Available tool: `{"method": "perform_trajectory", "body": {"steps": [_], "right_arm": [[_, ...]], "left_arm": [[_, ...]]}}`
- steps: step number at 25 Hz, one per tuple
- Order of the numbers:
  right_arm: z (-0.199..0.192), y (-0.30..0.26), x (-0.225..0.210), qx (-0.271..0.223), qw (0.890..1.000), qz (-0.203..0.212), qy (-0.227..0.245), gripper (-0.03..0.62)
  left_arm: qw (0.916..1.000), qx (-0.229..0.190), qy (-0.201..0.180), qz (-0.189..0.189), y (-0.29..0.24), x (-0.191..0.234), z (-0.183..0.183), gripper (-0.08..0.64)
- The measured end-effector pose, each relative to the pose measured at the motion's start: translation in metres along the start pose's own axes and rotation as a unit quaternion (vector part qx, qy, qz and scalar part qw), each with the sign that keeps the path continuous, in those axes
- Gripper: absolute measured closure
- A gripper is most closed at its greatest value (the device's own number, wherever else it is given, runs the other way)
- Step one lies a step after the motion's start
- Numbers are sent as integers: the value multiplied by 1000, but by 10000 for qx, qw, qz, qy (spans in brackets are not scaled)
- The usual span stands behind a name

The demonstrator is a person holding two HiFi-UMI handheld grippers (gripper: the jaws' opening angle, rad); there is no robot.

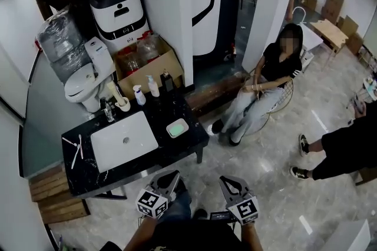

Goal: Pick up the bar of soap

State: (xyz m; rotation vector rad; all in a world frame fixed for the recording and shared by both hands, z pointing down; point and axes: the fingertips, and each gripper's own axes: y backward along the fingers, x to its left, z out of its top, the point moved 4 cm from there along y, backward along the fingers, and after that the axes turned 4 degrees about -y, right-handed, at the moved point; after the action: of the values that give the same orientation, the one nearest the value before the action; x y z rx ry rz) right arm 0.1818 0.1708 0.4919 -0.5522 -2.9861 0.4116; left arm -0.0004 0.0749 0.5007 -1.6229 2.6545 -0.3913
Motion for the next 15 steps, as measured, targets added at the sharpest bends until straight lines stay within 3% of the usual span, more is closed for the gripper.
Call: {"method": "perform_trajectory", "body": {"steps": [15], "right_arm": [[39,-148,-71,286,9991,186,250,581]], "left_arm": [[9999,50,-46,-79,-85,126,28,551]]}}
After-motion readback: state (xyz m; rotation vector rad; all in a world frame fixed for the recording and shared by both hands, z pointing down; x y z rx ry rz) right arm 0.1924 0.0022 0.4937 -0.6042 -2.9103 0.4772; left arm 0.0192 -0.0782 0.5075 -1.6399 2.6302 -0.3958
